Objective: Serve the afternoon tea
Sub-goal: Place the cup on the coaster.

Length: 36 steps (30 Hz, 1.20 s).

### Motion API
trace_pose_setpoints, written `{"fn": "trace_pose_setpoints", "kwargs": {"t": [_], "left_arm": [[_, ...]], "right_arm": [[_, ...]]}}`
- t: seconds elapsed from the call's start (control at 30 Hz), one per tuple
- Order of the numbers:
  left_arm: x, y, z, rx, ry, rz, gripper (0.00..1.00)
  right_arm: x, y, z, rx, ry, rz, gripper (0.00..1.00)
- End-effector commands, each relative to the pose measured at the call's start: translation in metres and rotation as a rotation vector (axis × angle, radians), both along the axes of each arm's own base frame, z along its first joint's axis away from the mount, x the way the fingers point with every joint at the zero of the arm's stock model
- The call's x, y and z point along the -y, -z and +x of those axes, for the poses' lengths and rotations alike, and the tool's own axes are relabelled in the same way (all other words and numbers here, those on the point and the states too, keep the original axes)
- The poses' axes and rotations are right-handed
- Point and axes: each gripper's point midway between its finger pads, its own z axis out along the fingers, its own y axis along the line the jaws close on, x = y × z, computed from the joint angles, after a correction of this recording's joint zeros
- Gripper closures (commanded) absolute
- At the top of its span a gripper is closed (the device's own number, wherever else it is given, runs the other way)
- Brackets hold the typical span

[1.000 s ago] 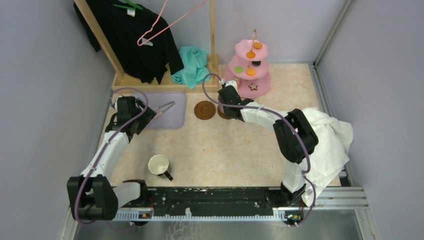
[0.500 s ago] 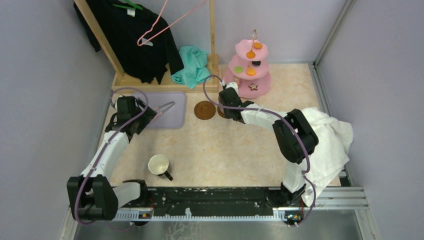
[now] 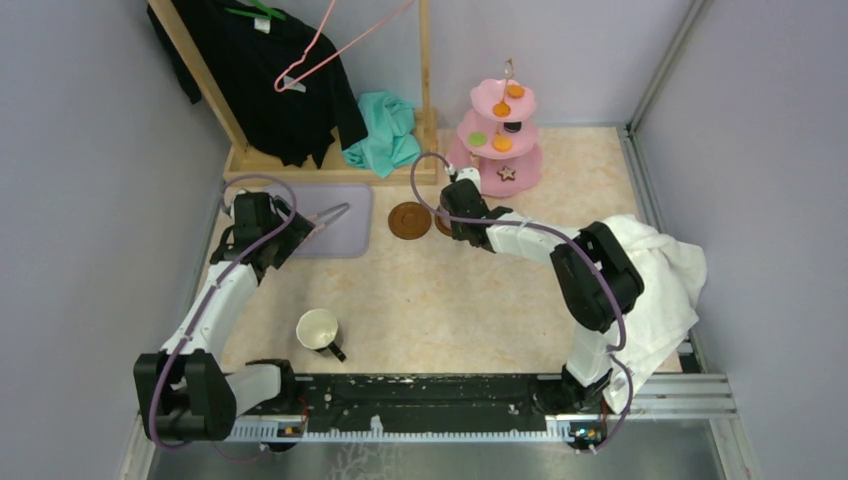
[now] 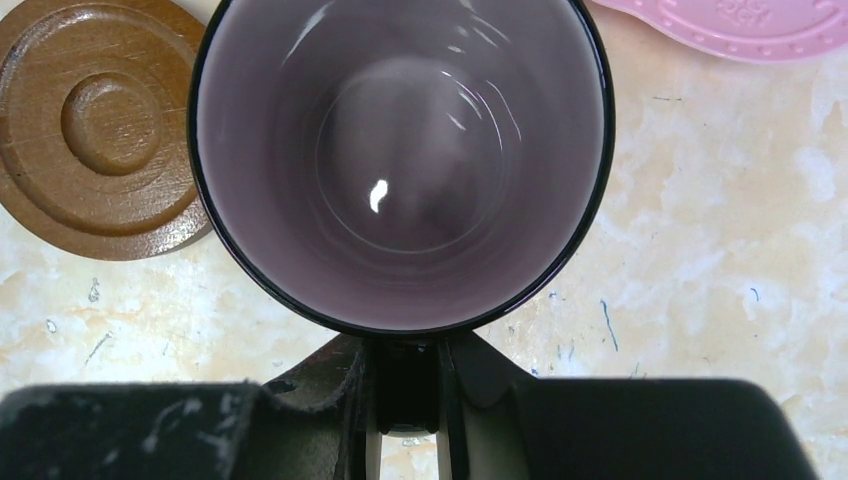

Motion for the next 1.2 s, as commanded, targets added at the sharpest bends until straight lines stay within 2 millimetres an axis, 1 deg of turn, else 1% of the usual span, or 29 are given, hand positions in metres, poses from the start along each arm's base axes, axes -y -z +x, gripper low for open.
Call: {"fn": "trace_pose_setpoints", "kwargs": {"t": [0.0,0.27,0.57,0.7,0.93,1.1,1.17], "left_arm": [[0.001,-0.018,0.011,0.053,0.008,-0.011,0.14],[0.002,-0.020,0.010,0.058,0.010,-0.015,0.14],[0.003,-0.019,0.009,0.057,0.014,-0.020,0.14],[0.003,-0.020,0.009,0.061,0.016,-0.022,0.14],[0.003,-0.020,0.009,0.062,0.012,-0.020,0.14],[0.002,-0.019,0.010,0.058,0.011,-0.017,0.13],[0.002,-0.018,0.010,0.055,0.011,-0.017,0.13]], "right_arm": [[0.009,-0.014,-0.004,0.014,0.027,0.017,1.00],[0.013,-0.013,-0.009,-0.005,0.022,0.002,1.00],[0.024,-0.002,-0.022,-0.040,0.026,-0.030,1.00],[0.029,-0.003,-0.026,-0.044,0.029,-0.032,1.00],[0.028,-0.010,-0.027,-0.042,0.024,-0.024,1.00],[0.025,-0.007,-0.024,-0.054,0.014,-0.027,1.00],[0.023,-0.006,-0.024,-0.060,0.008,-0.027,0.96]]}}
